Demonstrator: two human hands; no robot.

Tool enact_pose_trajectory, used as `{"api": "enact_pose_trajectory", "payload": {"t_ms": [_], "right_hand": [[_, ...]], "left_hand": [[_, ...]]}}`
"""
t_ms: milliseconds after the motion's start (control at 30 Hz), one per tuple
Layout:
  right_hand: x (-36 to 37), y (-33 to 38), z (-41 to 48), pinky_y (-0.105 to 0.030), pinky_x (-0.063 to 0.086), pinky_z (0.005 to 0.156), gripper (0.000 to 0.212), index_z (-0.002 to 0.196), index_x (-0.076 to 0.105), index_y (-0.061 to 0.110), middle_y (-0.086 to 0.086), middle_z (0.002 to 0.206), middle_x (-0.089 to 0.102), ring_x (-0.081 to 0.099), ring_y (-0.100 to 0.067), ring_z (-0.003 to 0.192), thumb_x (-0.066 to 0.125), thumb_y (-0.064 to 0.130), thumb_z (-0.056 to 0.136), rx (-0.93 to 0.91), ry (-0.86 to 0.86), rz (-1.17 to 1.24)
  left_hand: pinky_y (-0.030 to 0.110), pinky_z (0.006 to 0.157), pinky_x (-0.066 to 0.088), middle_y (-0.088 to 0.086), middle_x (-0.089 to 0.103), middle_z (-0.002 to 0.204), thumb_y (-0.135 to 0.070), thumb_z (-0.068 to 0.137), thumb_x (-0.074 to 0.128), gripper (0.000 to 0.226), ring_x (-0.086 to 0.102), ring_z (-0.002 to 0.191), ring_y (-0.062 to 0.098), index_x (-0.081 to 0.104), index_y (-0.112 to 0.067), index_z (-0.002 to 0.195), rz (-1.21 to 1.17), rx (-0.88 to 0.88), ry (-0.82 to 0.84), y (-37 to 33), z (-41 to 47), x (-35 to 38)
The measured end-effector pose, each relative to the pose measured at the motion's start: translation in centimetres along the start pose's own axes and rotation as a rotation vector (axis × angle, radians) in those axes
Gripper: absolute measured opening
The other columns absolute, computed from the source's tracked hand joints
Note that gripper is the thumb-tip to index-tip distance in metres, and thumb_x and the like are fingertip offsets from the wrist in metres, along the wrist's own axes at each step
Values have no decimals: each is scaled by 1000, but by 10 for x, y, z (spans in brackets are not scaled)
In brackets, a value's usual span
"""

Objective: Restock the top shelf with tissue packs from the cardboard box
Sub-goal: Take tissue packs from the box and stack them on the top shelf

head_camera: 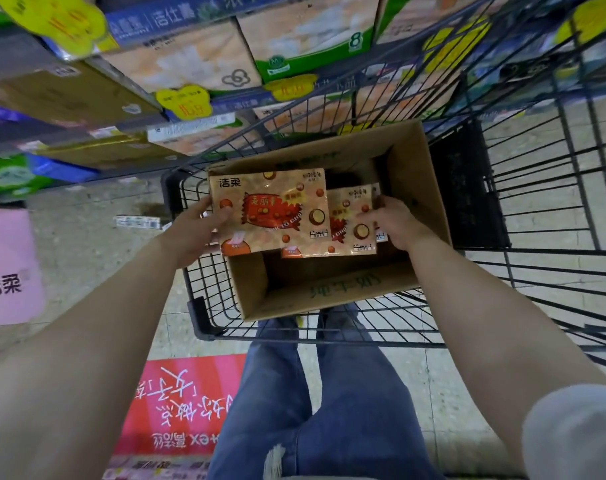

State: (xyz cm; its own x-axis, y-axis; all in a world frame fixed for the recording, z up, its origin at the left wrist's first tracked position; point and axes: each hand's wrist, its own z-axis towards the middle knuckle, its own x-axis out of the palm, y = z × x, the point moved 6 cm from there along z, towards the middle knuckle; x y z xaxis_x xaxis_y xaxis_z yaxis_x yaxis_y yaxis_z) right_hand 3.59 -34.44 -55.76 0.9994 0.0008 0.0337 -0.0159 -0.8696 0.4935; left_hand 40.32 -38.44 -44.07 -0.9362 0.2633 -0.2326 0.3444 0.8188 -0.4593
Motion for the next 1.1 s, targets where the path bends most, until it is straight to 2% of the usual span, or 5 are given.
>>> {"api": "enact_pose_trajectory", "payload": {"t_ms": [167, 467, 633, 967, 1100], "right_hand": [[-1, 6, -13, -41, 62, 80, 72, 143, 50, 20, -1, 111, 72, 74, -17, 93, 85, 11, 80, -13, 37, -95], [0, 58, -69, -41, 62, 83, 64, 135, 55, 19, -5, 120, 70, 71, -22, 103, 87, 20, 80, -180, -67, -166], [15, 114, -118, -39, 60, 79, 54, 127, 61, 18, -1, 111, 72, 71, -21, 97, 86, 16, 79, -302, -74, -235], [133, 177, -225, -24, 58, 55, 50, 133, 60, 7, -12, 111, 72, 75, -10, 71, 74, -6, 87, -589, -98, -179], [194, 182, -271, -24, 58, 56, 51, 137, 59, 12, -12, 117, 73, 76, -9, 75, 74, 1, 90, -683, -136, -122]], "left_hand": [[41, 83, 55, 1, 71, 126, -30, 101, 65, 30, 70, 111, 26, 58, -41, 129, -31, -8, -4, 2, -10, -6], [56, 98, 55, 10, 71, 129, -29, 94, 74, 58, 70, 114, 35, 52, -31, 147, -79, 112, -59, -15, -65, -58], [51, 83, 61, 15, 71, 127, -19, 96, 72, 46, 72, 107, 39, 59, -31, 139, -196, 194, -100, -24, -110, -106], [39, 60, 64, 5, 78, 117, -16, 96, 72, 61, 79, 88, 25, 50, -33, 151, -315, 431, -128, -18, -188, -235], [49, 77, 64, 6, 75, 124, -17, 91, 75, 62, 74, 108, 33, 54, -31, 147, -365, 544, -125, 9, -229, -306]]}}
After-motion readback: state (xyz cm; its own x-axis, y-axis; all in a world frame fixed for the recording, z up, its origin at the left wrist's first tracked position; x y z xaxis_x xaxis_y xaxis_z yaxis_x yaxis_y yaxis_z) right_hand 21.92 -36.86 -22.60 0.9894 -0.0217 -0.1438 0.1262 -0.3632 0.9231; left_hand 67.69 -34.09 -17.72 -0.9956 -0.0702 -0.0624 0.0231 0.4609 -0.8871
